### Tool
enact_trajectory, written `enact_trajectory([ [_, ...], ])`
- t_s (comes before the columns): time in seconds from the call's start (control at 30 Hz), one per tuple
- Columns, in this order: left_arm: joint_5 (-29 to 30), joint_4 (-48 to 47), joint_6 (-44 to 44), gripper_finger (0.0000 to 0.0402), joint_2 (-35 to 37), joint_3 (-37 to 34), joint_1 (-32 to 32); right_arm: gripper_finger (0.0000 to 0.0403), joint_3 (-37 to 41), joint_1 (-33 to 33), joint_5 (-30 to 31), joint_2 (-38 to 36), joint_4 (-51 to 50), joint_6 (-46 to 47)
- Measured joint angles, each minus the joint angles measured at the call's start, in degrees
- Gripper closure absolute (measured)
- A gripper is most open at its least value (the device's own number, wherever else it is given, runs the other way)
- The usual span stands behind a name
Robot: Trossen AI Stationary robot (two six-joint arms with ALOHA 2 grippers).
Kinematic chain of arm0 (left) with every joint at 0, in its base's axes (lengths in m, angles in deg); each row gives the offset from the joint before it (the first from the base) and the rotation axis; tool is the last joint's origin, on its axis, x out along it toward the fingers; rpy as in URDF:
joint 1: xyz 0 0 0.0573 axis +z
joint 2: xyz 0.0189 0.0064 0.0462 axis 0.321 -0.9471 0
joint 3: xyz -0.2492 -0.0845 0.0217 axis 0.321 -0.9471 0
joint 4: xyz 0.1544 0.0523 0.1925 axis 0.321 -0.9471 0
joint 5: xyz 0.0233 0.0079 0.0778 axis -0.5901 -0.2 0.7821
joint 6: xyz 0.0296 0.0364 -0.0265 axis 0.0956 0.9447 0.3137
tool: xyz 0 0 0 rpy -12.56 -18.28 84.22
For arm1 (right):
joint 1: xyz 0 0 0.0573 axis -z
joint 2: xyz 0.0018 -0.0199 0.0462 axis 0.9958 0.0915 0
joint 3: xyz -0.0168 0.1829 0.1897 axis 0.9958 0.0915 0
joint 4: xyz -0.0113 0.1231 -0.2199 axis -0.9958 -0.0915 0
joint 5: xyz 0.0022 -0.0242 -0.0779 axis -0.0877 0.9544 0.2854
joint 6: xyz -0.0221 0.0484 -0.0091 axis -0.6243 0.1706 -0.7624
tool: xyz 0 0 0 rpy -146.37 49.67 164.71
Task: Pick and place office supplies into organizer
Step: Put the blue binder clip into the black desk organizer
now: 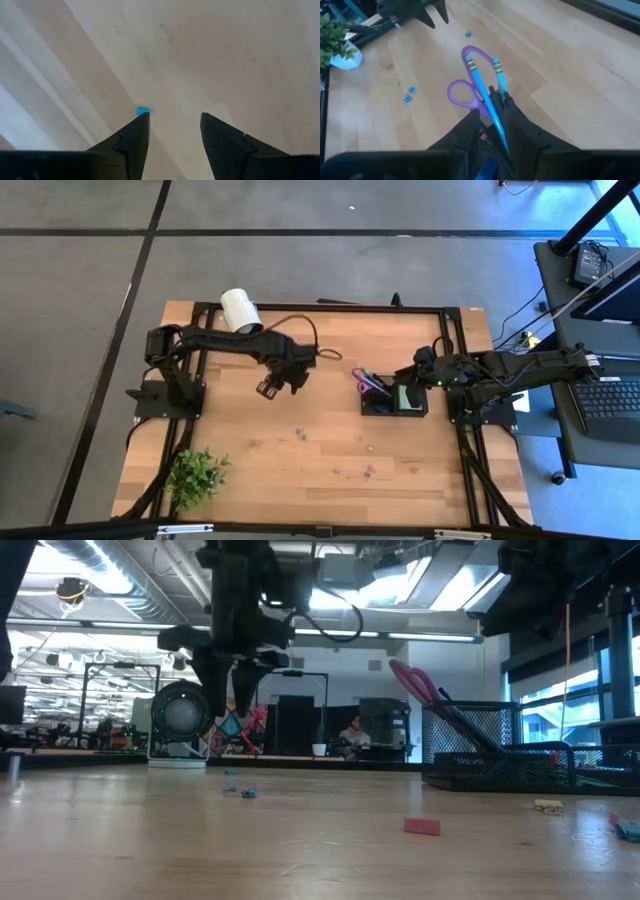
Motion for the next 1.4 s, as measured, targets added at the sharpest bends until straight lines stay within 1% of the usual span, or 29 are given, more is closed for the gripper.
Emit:
enact_trajectory([
  [0.1, -2.46, -0.02, 5.81, 0.0238, 0.00, 0.00, 3.10, 0.0313, 0.00, 0.89, -0.01, 0.00, 0.01, 0.05],
  [0.2, -5.42, -0.03, 8.24, 0.0238, 0.00, 0.00, 5.74, 0.0313, 0.00, 1.48, 0.00, 0.02, -0.01, 0.09],
  [0.37, -5.94, 0.84, 10.46, 0.0228, 0.01, -0.53, 8.76, 0.0313, 0.00, 3.33, 0.00, 0.02, -0.01, -0.05],
  [0.57, -6.43, 8.15, 15.74, 0.0222, -0.07, -8.95, 9.47, 0.0313, 0.00, 6.08, 0.02, 0.00, -0.08, -0.75],
  [0.67, -3.89, 13.93, 17.64, 0.0223, -0.11, -13.06, 8.77, 0.0313, 0.00, 7.24, 0.02, 0.02, -0.08, -1.72],
  [0.73, -3.88, 16.61, 17.64, 0.0224, -0.09, -13.97, 8.71, 0.0313, 0.00, 8.14, 0.02, 0.01, -0.08, -1.77],
  [0.9, -3.95, 21.09, 17.74, 0.0224, -0.09, -14.38, 9.16, 0.0313, 0.00, 9.60, 0.02, 0.02, -0.10, -1.73],
  [1.07, -4.10, 19.75, 20.85, 0.0224, -0.34, -14.38, 10.29, 0.0313, 0.00, 10.26, 0.01, 0.01, -0.10, -1.70],
  [1.17, -4.51, 19.72, 21.07, 0.0226, -0.54, -14.38, 10.97, 0.0313, 0.00, 10.33, 0.02, 0.00, -0.10, -1.77],
  [1.27, -6.49, 20.33, 20.85, 0.0228, -1.47, -14.36, 11.68, 0.0313, 0.00, 10.33, 0.00, 0.02, -0.10, -1.77],
  [1.4, -6.96, 20.64, 20.63, 0.0228, -3.04, -14.32, 12.01, 0.0313, 0.00, 10.33, 0.01, 0.01, -0.09, -1.78],
])
